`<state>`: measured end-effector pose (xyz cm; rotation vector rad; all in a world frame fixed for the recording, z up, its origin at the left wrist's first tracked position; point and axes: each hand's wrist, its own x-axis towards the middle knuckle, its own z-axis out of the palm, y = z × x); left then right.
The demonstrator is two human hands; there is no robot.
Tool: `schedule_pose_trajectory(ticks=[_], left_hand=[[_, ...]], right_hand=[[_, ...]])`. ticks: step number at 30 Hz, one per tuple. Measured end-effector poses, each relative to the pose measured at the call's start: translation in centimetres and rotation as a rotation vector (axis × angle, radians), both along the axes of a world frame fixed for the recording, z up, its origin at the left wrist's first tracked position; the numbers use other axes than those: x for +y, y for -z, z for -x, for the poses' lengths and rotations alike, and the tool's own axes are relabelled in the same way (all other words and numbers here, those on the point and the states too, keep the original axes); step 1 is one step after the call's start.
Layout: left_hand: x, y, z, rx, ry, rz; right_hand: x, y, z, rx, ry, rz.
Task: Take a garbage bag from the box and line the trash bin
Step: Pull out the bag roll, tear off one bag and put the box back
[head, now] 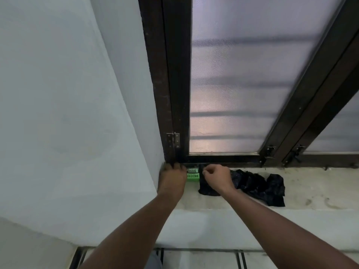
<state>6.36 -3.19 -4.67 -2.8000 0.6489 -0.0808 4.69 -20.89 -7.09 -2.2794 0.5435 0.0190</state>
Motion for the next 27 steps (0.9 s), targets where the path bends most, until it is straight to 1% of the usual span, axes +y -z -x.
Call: schedule_pose_trajectory(ticks=[2,5,7,9,10,11,12,15,16,19,20,21,22,24,26,27], left_hand=[[-0.5,-0.3,0.9,0.022,0.065,0.089],[-1.8,-0.2,1.9,0.205,0.087,0.301],[-2.4,0.4,2.1,0.309,0.056,0.475],[-2.7,0.6,2.5,0.382,0.065,0.636],[-2.9,0.6,2.5,0.433,0.089,0.717],[-2.9,0.3,2.5,0.504,0.108,0.781],[-3.0,0.1,2.5,0.579,0.129,0.819],[-3.7,0.0,1.9,0.763,0.119,0.803],[-4.2,0.2,1.8,0.806,0.111,0.829],[-6.3,-1.0,2.2,0.874,0.076,0.988],[-7.0,-1.7,2.3,0.905,0.068,1.02],[-7.7,-2.3,2.4,0.925,0.047,1.044],[-8.2,-2.7,2.5,0.922,0.017,1.083],[-9.2,-3.7,2.8,0.835,-0.095,1.202],[-10.1,-4.6,3.6,0.781,-0.226,1.398],[-10.2,-5.0,3.9,0.816,-0.283,1.501]], right_hand=[[-0.7,-0.4,1.6,-0.008,-0.123,0.215],[-1.0,0.5,3.4,0.198,-0.321,0.439],[-0.9,1.4,4.1,0.221,-0.341,0.522],[-1.1,1.7,4.4,0.183,-0.312,0.546],[-1.3,1.6,4.4,0.18,-0.286,0.512],[-1.6,1.2,4.4,0.182,-0.247,0.415],[-2.1,0.6,4.5,0.182,-0.2,0.268],[-3.8,-2.1,4.9,0.146,-0.097,-0.21],[-4.0,-3.3,5.3,0.136,-0.063,-0.376],[-5.7,-5.4,6.6,0.068,0.081,-0.873],[-6.6,-5.8,7.4,0.059,0.078,-1.013],[-7.6,-5.8,8.3,0.068,0.021,-1.097],[-8.5,-5.6,9.2,0.089,-0.079,-1.1],[-9.4,-4.6,11.3,0.17,-0.257,-0.96],[-9.5,-3.5,12.9,0.257,-0.298,-0.831],[-9.2,-3.3,13.2,0.268,-0.264,-0.822]])
